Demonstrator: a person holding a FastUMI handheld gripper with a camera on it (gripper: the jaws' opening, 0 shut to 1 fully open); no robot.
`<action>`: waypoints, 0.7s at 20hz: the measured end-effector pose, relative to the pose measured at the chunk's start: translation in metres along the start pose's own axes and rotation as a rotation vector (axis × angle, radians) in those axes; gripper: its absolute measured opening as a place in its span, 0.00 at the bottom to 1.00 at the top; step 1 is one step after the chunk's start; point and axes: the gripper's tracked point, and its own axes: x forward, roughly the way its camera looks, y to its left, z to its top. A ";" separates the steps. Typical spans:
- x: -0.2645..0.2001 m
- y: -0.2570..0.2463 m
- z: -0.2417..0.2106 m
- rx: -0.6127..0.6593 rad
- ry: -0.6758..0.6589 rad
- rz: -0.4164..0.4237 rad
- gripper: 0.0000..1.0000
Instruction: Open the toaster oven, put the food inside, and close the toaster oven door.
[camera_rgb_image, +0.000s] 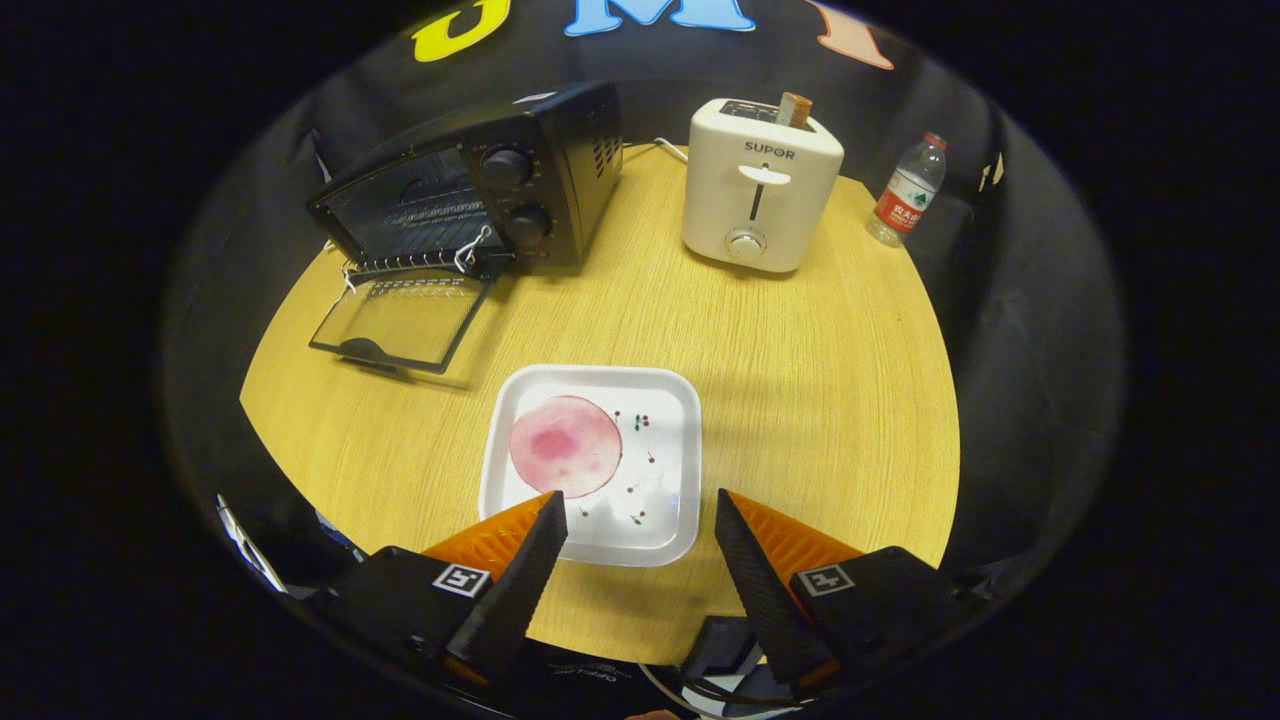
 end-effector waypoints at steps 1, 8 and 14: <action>0.002 -0.003 0.000 -0.009 0.006 0.019 0.96; 0.022 -0.009 0.001 0.005 0.068 0.130 0.96; 0.038 -0.013 -0.002 0.065 0.141 0.134 0.99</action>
